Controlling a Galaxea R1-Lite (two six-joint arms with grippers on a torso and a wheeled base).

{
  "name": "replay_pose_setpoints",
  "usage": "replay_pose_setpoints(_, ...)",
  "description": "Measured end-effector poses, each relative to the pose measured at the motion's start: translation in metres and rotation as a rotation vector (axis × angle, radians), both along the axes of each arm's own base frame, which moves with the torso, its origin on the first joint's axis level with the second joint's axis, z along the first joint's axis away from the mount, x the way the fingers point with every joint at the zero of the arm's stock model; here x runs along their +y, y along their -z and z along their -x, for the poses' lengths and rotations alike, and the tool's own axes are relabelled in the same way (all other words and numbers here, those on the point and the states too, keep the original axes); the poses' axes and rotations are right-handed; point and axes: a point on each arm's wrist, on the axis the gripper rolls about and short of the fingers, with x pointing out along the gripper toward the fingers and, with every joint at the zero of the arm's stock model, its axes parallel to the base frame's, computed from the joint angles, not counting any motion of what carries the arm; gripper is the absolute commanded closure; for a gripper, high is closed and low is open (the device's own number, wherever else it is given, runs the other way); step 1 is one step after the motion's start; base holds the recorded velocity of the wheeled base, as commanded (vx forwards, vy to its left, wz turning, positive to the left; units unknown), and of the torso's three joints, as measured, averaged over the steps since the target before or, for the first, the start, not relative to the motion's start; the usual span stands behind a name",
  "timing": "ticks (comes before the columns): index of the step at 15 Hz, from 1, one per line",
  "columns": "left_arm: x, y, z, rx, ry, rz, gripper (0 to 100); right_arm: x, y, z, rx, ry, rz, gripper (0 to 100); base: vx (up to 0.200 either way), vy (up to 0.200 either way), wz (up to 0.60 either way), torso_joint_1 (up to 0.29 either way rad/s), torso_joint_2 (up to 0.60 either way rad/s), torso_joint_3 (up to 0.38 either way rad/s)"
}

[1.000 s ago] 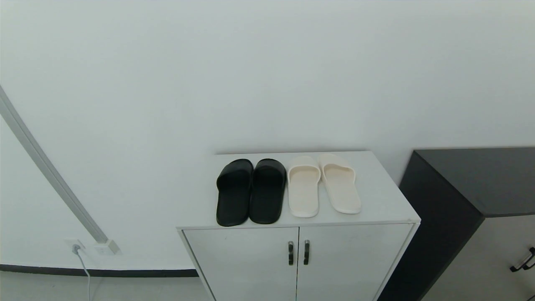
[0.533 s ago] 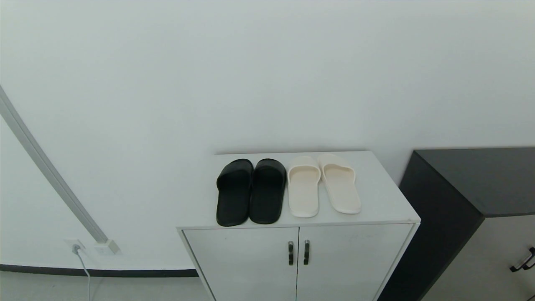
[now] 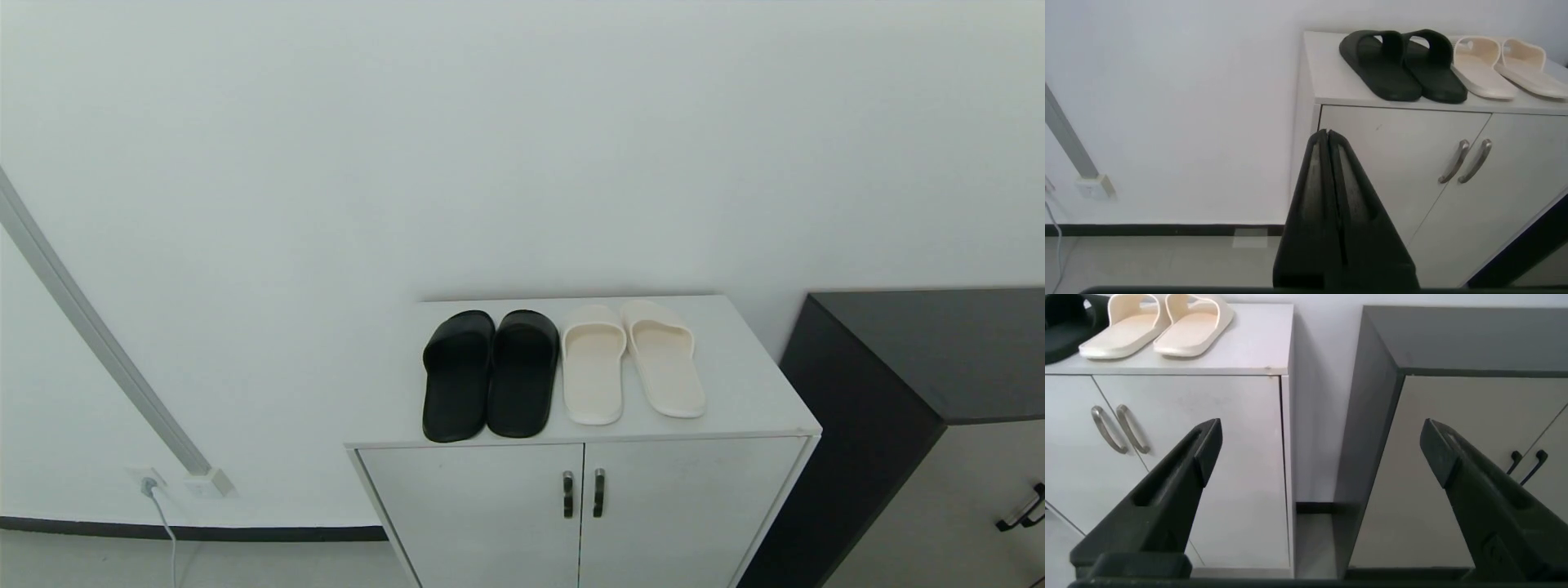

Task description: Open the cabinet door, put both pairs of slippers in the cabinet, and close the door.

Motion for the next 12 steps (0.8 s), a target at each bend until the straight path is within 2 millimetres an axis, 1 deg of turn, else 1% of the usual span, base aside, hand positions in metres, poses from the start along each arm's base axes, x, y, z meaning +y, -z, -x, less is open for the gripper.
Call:
replay_pose_setpoints(2,0.0,0.0,0.0,0.0,0.001,0.0,100,0.0,-0.003,0.0,-0.004,0.004,-0.005,0,0.0,0.0,0.0,0.0,0.0,0.0)
replay_pose_setpoints(3,0.0,0.0,0.0,0.0,0.002,0.0,100,0.0,-0.011,0.001,-0.016,0.004,-0.028,0,0.0,0.0,0.0,0.0,0.0,0.0)
replay_pose_setpoints(4,0.0,0.0,0.0,0.0,0.002,0.0,100,0.0,-0.026,0.002,-0.03,-0.001,-0.051,0,0.0,0.0,0.0,0.0,0.0,0.0)
replay_pose_setpoints(5,0.0,0.0,0.0,0.0,0.002,0.0,100,0.0,-0.045,0.002,-0.036,-0.01,-0.059,0,0.0,0.0,0.0,0.0,0.0,0.0)
replay_pose_setpoints(6,0.0,0.0,0.0,0.0,0.002,0.0,100,0.0,-0.062,-0.002,-0.016,-0.025,-0.057,0,0.0,0.0,0.0,0.0,0.0,0.0)
replay_pose_setpoints(8,0.0,0.0,0.0,0.0,0.002,-0.001,100,0.001,-0.082,-0.023,0.059,-0.076,-0.051,0,0.0,0.0,0.0,0.0,0.0,0.0)
replay_pose_setpoints(10,0.0,0.0,0.0,0.0,0.002,-0.001,100,0.004,-0.096,-0.057,0.116,-0.13,-0.053,0,0.0,0.0,0.0,0.0,0.0,0.0)
replay_pose_setpoints(12,0.0,0.0,0.0,0.0,0.002,-0.001,100,0.011,-0.107,-0.095,0.131,-0.178,-0.065,0,0.0,0.0,0.0,0.0,0.0,0.0)
